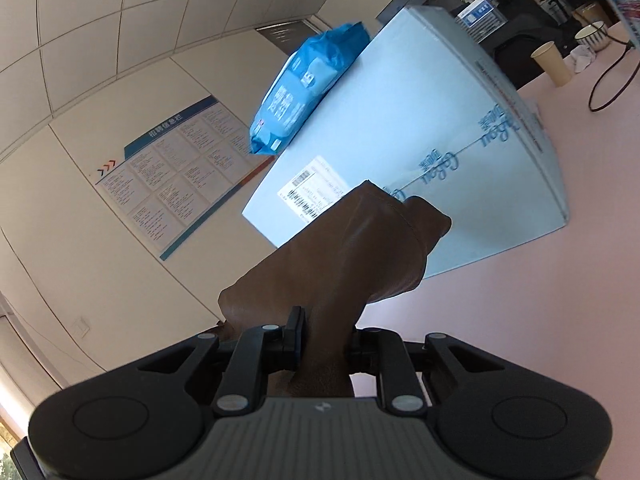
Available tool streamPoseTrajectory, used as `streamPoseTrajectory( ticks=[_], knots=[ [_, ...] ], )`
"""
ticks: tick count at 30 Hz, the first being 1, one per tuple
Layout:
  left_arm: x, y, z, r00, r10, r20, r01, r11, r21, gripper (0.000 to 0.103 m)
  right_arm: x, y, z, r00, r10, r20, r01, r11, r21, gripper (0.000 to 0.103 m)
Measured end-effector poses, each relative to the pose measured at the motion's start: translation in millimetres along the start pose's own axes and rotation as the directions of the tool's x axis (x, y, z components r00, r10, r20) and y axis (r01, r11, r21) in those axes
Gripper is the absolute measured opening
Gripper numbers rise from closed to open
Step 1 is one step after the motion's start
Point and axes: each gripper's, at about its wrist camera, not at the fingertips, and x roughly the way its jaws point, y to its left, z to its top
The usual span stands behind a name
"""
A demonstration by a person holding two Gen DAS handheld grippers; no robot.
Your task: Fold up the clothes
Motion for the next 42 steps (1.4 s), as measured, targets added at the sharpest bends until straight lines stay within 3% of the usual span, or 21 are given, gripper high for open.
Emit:
streamPoseTrajectory(
  ticks=[6,12,17,22,26,28,29,30,31,33,35,38,40,42],
  knots=[
    [-23.9,72.2,10.6,0.983,0.177,0.04,-0.175,0.983,-0.051,0.019,79.3,65.3,-36.8,0.991,0.092,-0.096,-0.104,0.986,-0.131,0.018],
    [-17.0,128.3,-4.4,0.95,0.313,0.01,-0.312,0.949,-0.042,0.019,144.2,82.7,-81.7,0.977,0.074,-0.198,-0.097,0.989,-0.113,0.018],
    [-15.0,159.8,-18.7,0.946,0.322,-0.027,-0.323,0.94,-0.107,0.019,165.1,82.3,-116.1,0.967,0.031,-0.254,-0.068,0.988,-0.139,0.018],
    [-11.8,161.1,-30.0,0.945,0.325,-0.029,-0.326,0.941,-0.092,0.019,168.4,75.4,-123.3,0.963,-0.008,-0.271,-0.037,0.986,-0.161,0.02],
    [-12.0,163.6,-31.0,0.943,0.329,-0.054,-0.334,0.932,-0.144,0.024,174.8,63.9,-124.5,0.954,-0.031,-0.299,-0.006,0.992,-0.123,0.029],
    [-14.9,163.9,-30.0,0.937,0.342,-0.064,-0.348,0.924,-0.16,0.045,176.2,57.6,-122.9,0.951,-0.023,-0.309,-0.005,0.996,-0.089,0.036],
    [-17.7,163.1,-29.2,0.933,0.354,-0.06,-0.359,0.919,-0.161,0.053,174.4,56.0,-120.8,0.948,-0.021,-0.316,-0.002,0.997,-0.072,0.047],
    [-22.0,161.7,-28.1,0.928,0.369,-0.047,-0.372,0.915,-0.157,0.07,173.5,55.5,-118.7,0.947,-0.019,-0.32,-0.002,0.998,-0.064,0.058],
    [-26.2,160.2,-27.0,0.922,0.385,-0.033,-0.385,0.91,-0.153,0.086,172.6,54.9,-116.6,0.946,-0.016,-0.323,-0.002,0.998,-0.057,0.062],
    [-36.3,157.8,-23.9,0.925,0.381,-0.007,-0.377,0.913,-0.153,0.099,167.5,55.0,-111.6,0.946,-0.009,-0.325,-0.005,0.999,-0.045,0.083],
    [-46.0,155.9,-20.3,0.936,0.352,-0.004,-0.348,0.924,-0.159,0.103,159.7,55.4,-106.2,0.947,-0.002,-0.321,-0.008,1.0,-0.03,0.099],
    [-63.1,151.7,-15.5,0.928,0.371,0.007,-0.365,0.915,-0.174,0.103,148.8,55.6,-99.2,0.951,0.018,-0.31,-0.02,1.0,-0.003,0.101],
    [-79.2,149.5,-11.8,0.909,0.415,0.048,-0.399,0.896,-0.195,0.103,136.8,54.5,-92.3,0.956,0.016,-0.292,-0.014,1.0,0.012,0.102],
    [-100.4,148.1,-4.5,0.859,0.5,0.112,-0.466,0.854,-0.232,0.103,130.2,52.9,-85.6,0.964,0.011,-0.267,-0.007,1.0,0.015,0.103]
  ],
)
